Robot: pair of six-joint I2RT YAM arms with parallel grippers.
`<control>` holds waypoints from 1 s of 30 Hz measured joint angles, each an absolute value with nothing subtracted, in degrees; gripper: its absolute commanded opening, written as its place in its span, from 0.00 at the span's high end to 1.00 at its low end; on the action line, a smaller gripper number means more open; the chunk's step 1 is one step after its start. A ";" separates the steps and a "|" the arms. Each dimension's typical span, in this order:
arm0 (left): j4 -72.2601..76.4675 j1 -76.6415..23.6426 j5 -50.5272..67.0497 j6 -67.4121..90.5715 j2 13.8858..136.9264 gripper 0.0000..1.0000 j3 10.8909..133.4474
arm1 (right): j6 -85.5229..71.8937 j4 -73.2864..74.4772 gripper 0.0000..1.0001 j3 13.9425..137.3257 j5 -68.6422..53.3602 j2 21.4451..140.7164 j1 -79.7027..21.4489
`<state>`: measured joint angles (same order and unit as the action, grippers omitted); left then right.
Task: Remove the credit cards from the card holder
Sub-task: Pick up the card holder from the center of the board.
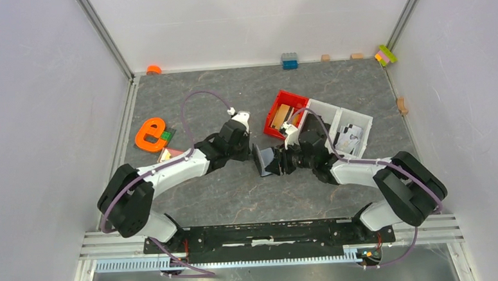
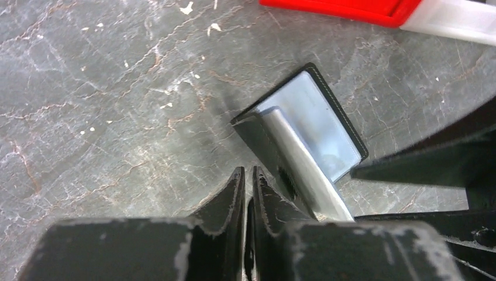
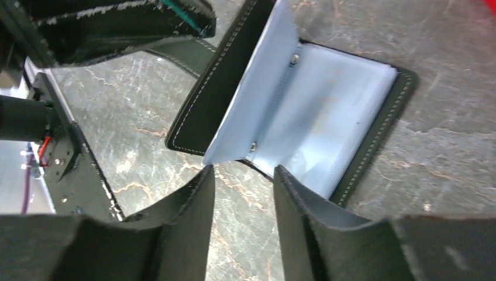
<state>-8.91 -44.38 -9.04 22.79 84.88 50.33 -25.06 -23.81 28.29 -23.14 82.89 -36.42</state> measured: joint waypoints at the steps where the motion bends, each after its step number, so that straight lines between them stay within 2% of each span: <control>1: -9.23 -43.40 -8.19 23.40 84.88 0.67 50.33 | -24.88 -24.01 0.60 28.34 -23.55 83.09 -36.71; 2: -9.39 -42.50 -7.14 23.94 84.88 0.56 50.30 | -24.95 -24.21 0.61 28.47 -23.92 83.40 -37.04; 4: -9.37 -40.34 -4.25 25.41 84.88 0.43 50.19 | -24.88 -24.45 0.62 28.97 -24.47 84.09 -37.78; 10: -7.20 -36.49 3.49 28.60 84.77 0.33 47.40 | -24.12 -24.99 0.63 30.98 -24.80 86.70 -40.10; 11: -7.22 -36.49 4.38 28.77 84.77 0.26 47.22 | -24.03 -25.26 0.62 31.11 -24.82 87.09 -40.45; 12: -7.16 -36.49 5.13 29.02 84.79 0.23 47.22 | -23.90 -25.28 0.62 31.20 -24.80 87.39 -40.80; 18: -6.74 -36.47 8.19 29.76 86.26 0.16 47.24 | -23.05 -25.08 0.63 32.95 -24.32 89.49 -42.26; 28: -5.58 -36.36 9.32 30.24 86.52 0.17 47.05 | -22.20 -24.25 0.62 33.76 -21.63 89.93 -42.94; 30: -4.73 -36.12 9.32 30.41 85.82 0.17 46.24 | -22.09 -23.97 0.66 33.76 -20.27 89.93 -43.03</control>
<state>-4.73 -36.12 9.32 30.41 85.82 46.24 -22.09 -23.97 33.76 -20.27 89.93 -43.03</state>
